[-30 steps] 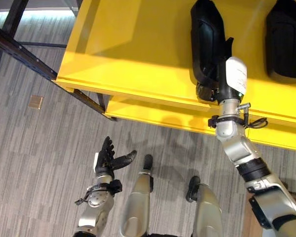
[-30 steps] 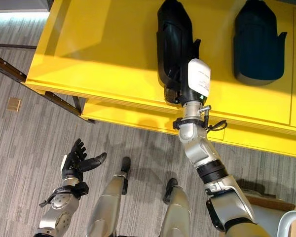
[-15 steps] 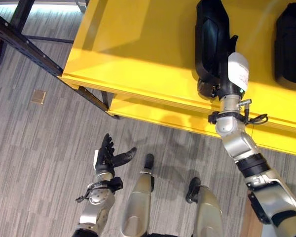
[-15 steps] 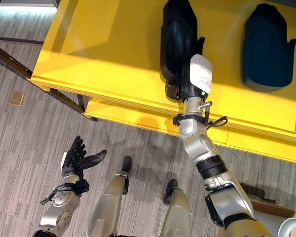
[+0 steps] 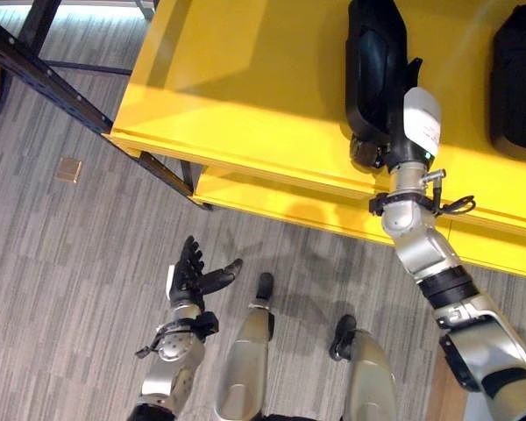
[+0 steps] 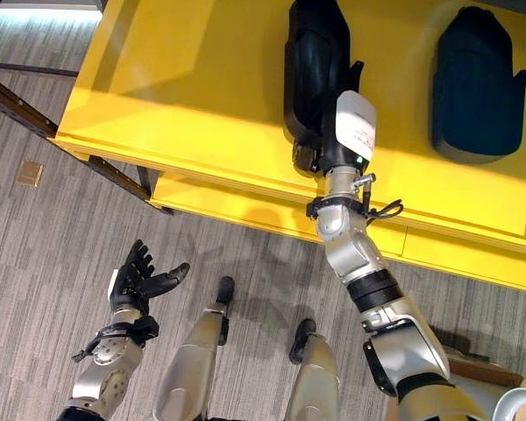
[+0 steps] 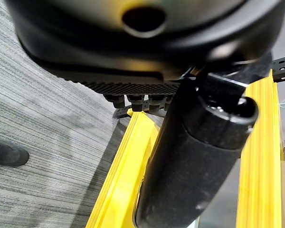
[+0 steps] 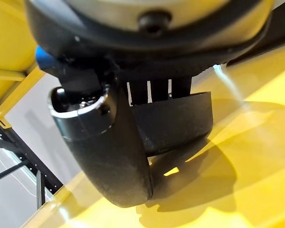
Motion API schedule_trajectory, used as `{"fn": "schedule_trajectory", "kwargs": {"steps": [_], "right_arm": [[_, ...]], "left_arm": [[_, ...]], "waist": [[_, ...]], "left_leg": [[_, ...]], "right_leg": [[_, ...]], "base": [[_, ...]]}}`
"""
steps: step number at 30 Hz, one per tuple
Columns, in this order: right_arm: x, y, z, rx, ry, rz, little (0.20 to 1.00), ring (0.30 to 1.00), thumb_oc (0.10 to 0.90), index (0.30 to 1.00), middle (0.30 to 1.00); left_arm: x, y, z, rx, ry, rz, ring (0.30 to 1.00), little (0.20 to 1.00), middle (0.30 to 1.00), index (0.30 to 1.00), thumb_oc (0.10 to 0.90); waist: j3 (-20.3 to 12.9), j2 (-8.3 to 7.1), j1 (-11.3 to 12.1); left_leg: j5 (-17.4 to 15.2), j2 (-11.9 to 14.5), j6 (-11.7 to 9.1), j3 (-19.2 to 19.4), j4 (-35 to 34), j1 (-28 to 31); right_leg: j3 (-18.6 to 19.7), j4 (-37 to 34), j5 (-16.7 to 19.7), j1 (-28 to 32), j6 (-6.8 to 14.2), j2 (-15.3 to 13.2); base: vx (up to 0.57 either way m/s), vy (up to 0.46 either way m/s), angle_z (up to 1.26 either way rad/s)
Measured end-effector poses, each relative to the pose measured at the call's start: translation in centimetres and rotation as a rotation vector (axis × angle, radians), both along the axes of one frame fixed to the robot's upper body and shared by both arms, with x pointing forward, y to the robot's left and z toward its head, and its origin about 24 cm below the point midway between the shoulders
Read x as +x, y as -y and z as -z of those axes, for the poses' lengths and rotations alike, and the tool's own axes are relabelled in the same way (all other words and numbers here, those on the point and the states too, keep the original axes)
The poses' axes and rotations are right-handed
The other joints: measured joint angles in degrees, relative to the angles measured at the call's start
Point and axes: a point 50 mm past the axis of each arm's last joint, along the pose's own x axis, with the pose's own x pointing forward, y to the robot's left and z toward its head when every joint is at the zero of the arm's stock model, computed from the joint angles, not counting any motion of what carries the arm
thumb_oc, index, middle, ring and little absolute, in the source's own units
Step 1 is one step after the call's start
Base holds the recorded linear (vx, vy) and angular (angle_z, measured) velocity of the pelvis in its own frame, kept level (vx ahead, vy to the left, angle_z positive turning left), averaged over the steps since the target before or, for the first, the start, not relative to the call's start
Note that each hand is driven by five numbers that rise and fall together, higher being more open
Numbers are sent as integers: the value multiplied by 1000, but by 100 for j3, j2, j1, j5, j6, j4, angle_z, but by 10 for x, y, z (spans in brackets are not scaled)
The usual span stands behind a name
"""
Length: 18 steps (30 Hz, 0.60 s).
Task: Move parts from the plastic box to the shelf.
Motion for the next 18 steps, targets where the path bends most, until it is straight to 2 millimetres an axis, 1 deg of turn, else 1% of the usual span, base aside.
{"fn": "schedule_trajectory", "kwargs": {"steps": [7,14,18], "right_arm": [[5,-5,-5,16,-5,-10,300,300,400,300,300],[6,-6,-6,19,-6,-10,300,300,400,300,300],[8,-10,-7,45,-3,-9,300,300,400,300,300]], "left_arm": [[0,1,1,1,-3,2,1000,1000,1000,1000,900],[0,1,0,1,-2,3,1000,1000,1000,1000,900],[0,1,0,2,-2,2,1000,1000,1000,1000,900]], "waist": [[0,-16,0],[4,-32,-3],[3,-34,-10]], "left_leg": [[1,0,-1,1,-2,-4],[1,0,-1,3,-6,-9],[2,0,-1,3,-5,-17]], "right_leg": [[2,-13,2,-1,2,0],[1,-22,13,-3,21,1],[4,-22,8,-10,10,1]], "base": [[0,0,0],[0,0,0],[0,0,0]]}}
